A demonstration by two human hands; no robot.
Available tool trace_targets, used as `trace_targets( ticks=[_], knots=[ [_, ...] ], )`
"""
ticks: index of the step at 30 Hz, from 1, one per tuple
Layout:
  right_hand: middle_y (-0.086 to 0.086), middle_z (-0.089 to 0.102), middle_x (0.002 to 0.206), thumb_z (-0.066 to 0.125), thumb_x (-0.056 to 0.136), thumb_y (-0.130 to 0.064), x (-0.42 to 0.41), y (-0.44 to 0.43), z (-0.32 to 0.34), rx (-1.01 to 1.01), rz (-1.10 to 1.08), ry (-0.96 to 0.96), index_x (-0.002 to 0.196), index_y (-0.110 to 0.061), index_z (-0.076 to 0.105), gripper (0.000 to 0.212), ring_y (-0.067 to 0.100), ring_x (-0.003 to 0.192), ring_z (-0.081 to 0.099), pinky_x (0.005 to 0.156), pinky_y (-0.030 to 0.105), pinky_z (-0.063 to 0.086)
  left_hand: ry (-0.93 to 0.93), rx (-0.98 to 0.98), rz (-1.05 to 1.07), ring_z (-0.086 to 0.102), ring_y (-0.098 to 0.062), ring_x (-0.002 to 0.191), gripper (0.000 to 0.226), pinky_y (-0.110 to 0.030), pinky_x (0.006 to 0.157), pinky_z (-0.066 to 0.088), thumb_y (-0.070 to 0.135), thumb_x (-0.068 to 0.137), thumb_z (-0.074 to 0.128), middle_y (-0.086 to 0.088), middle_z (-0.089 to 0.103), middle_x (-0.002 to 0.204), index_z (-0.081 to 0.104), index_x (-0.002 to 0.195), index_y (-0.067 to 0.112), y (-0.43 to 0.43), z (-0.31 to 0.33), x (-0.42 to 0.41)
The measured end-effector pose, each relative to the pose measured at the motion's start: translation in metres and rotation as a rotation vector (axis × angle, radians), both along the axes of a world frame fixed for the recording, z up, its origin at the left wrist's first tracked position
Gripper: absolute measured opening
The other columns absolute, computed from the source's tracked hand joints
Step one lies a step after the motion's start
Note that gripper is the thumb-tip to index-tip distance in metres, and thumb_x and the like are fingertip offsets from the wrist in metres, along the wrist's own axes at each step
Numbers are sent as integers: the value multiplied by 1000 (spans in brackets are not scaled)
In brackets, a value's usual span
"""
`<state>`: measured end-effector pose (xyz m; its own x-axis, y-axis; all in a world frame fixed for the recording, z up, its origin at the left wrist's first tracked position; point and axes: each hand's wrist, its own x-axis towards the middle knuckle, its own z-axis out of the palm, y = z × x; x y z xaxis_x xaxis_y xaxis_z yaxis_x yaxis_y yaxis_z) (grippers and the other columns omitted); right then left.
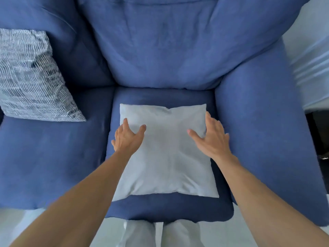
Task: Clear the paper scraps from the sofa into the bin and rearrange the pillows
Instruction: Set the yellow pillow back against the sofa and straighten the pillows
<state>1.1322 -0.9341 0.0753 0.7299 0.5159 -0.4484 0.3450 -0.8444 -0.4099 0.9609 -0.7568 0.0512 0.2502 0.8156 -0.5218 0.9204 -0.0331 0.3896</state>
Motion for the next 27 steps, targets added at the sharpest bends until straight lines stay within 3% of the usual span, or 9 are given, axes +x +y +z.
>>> trace_targets(
  ticks=[4,8,10,12,14,16,19,27],
  knots=[
    [-4,14,159,52,80,-71,29,12,-60,29,-163,203,154,-31,0,98,22,146,15,114,56,17,-27,-157,344,35,-33,136,102,-53,106,34,80,73,49,-6,31,153,15,152,26,26,-49,8],
    [-1,16,160,60,74,-71,48,25,-104,126,-416,419,154,-32,-2,108,27,143,27,112,47,28,-95,-250,530,35,-31,136,106,-46,105,33,81,70,53,-2,31,153,15,154,29,44,-82,10],
    [0,29,154,63,67,-75,51,31,-122,144,-534,499,153,-35,4,112,29,136,37,109,48,35,-119,-274,580,43,-29,130,112,-43,102,38,84,62,56,1,38,148,21,153,28,48,-90,9],
    [0,50,137,67,57,-77,50,38,-133,150,-616,560,147,-31,26,109,28,118,54,100,47,44,-142,-306,625,53,-27,117,115,-43,98,44,85,54,62,3,49,136,31,148,28,49,-92,8],
    [-2,64,115,72,52,-74,49,41,-140,167,-627,629,127,-26,52,91,24,99,63,93,43,50,-196,-335,659,60,-23,102,101,-40,90,49,79,57,68,6,59,117,44,139,26,48,-94,7],
    [-1,69,103,74,55,-68,46,39,-140,183,-621,678,113,-25,63,73,24,92,66,91,41,52,-232,-351,679,61,-20,90,83,-37,82,48,72,63,71,7,61,103,51,129,27,43,-91,7],
    [-3,70,99,76,64,-59,38,34,-139,247,-614,668,109,-26,65,57,22,91,67,91,41,52,-245,-355,695,63,-23,89,80,-37,78,48,71,62,73,3,65,105,58,123,22,36,-90,-1],
    [-9,67,106,78,60,-59,77,65,-83,540,-536,534,117,-30,57,67,13,95,66,87,37,53,-491,-270,656,67,-19,90,50,-37,78,53,62,70,74,7,70,99,65,105,28,63,-52,37]
  ],
)
